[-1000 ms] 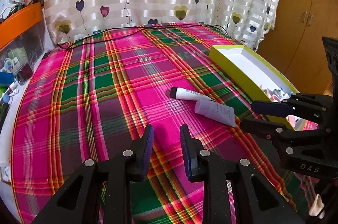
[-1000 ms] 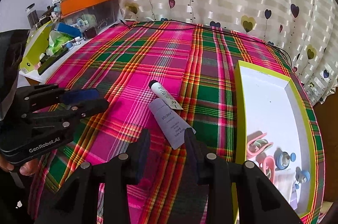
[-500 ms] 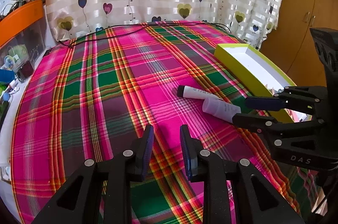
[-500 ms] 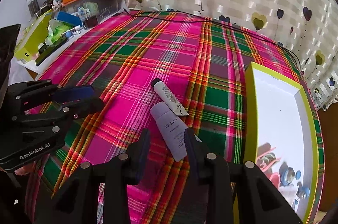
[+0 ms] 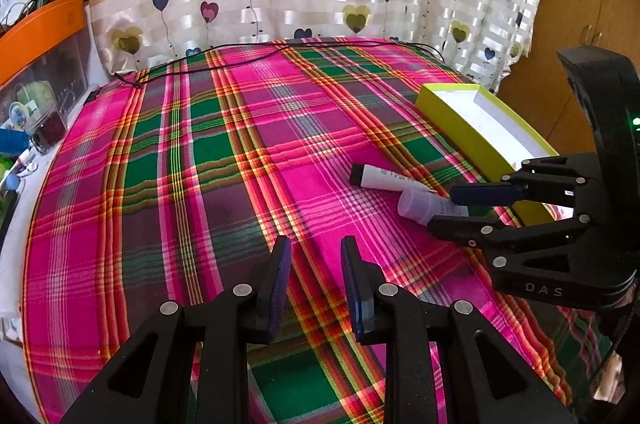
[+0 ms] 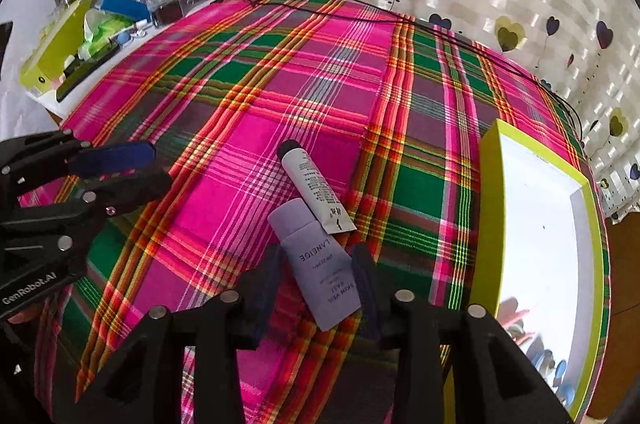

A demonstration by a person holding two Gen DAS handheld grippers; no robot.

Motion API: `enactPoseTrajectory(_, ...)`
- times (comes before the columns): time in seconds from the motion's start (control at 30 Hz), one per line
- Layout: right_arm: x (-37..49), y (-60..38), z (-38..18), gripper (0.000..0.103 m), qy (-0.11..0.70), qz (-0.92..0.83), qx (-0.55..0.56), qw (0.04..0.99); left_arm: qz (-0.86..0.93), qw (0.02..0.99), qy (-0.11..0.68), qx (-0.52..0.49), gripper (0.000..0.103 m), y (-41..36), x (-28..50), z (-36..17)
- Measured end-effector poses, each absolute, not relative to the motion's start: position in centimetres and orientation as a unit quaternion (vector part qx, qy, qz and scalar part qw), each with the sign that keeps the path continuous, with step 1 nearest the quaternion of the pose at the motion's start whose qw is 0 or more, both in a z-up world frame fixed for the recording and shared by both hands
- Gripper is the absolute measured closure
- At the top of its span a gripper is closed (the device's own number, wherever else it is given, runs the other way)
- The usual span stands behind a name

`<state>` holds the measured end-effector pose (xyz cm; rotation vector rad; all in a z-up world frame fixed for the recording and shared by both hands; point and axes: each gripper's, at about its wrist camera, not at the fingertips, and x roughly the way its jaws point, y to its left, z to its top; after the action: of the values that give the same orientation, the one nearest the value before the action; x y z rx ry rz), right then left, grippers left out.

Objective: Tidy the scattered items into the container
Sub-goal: 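Close right gripper on the lavender Laneige tube while left approaches the white black-capped tube, then close left gripper on the white black-capped tube and lift it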

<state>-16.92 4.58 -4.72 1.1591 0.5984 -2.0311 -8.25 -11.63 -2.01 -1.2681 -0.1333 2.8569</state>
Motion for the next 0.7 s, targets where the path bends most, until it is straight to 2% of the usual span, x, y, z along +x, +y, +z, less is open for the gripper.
enactPoseTrajectory(0.13,-17.0,4.5,-4.9,0.064,0.231,-0.783,0.452,0.359,0.914,0.011,-0.044,-0.402,0.077,-11.8,-8.5,-1.8)
enactPoseTrajectory(0.23,-16.9,4.6,-5.0,0.071,0.226,-0.782,0.453,0.363,0.916,0.014,-0.047,-0.399,0.077,-11.8,-8.7,-1.6)
enactPoseTrajectory(0.7,-15.5,6.3,-4.8,0.071,0.192,-0.790,0.451,0.368,0.918,0.035,-0.071,-0.389,0.077,-10.9,-9.4,-0.8)
